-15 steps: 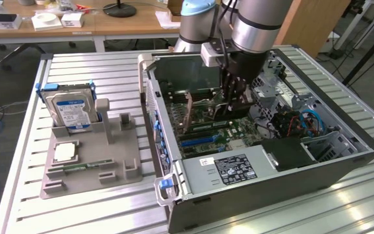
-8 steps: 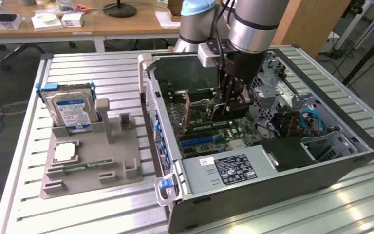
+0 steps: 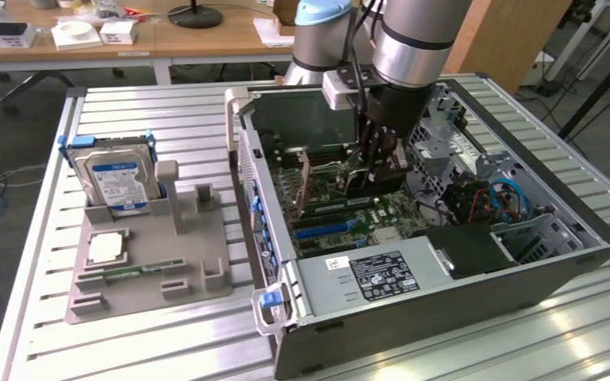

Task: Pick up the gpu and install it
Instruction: 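Pick up the gpu and move the gpu toward the slot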

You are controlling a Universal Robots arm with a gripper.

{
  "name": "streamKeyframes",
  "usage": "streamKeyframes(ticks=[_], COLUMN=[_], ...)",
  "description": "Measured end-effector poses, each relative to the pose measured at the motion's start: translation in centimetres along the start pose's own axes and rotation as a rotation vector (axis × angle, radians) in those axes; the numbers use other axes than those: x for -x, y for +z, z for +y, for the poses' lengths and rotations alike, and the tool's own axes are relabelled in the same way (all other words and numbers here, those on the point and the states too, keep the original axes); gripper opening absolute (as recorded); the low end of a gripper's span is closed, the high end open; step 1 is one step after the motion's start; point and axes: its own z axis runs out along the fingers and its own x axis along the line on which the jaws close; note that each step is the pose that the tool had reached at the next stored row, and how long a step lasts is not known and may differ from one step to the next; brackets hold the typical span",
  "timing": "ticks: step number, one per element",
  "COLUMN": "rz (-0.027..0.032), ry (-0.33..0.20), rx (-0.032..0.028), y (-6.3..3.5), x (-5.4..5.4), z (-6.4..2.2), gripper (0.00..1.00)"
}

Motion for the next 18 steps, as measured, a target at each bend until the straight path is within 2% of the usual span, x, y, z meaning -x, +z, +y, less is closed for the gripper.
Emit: streamKeyframes(ticks=[5,9,14,18], rz=[0.0,0.0001,0.0,0.0001], ry=[0.0,0.0,0.0,0.0], rx=[0.0006,0.0058,0.0058,0.0056], y=[0.0,0.0,0.0,0.0], x=[0.0,0.0,0.0,-0.01], z=[0.0,-0.01,0.0,0.43], gripper=[0.26,0.26,0.26,0.26])
